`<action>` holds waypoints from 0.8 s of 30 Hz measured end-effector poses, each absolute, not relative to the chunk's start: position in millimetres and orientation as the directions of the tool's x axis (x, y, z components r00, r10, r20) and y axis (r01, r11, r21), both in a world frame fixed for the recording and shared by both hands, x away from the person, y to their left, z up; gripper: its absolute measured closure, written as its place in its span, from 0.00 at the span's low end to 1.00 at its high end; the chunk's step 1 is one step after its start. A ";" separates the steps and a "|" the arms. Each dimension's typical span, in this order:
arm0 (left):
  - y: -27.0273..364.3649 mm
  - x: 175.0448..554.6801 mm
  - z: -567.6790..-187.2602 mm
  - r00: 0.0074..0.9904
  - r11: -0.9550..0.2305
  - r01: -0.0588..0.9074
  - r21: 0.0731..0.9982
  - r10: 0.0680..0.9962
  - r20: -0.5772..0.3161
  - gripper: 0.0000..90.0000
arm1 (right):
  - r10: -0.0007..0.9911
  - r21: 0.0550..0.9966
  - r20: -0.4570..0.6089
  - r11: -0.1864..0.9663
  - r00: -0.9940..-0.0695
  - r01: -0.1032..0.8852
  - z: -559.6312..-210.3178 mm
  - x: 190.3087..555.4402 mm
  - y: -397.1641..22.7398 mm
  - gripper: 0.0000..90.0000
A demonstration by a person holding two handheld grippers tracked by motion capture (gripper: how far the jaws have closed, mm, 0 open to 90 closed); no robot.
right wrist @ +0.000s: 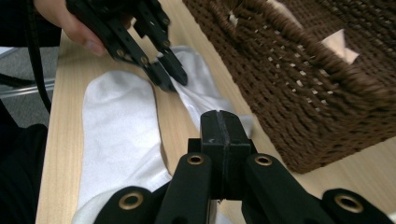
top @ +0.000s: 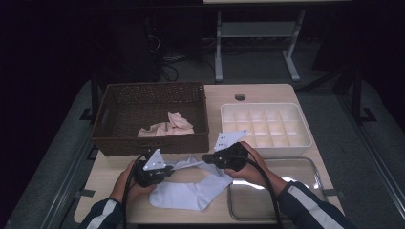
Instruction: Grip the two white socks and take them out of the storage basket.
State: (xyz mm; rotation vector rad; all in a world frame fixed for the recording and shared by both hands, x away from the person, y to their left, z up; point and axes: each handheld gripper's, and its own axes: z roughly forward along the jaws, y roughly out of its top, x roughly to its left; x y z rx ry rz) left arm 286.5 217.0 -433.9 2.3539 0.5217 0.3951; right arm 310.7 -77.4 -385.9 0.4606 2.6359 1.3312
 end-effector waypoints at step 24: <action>212.0 252.3 -395.0 0.962 -0.704 0.220 0.676 0.271 -0.031 0.94 | 0.377 0.740 0.162 0.565 -0.912 0.365 -390.6 291.6 -106.2 1.00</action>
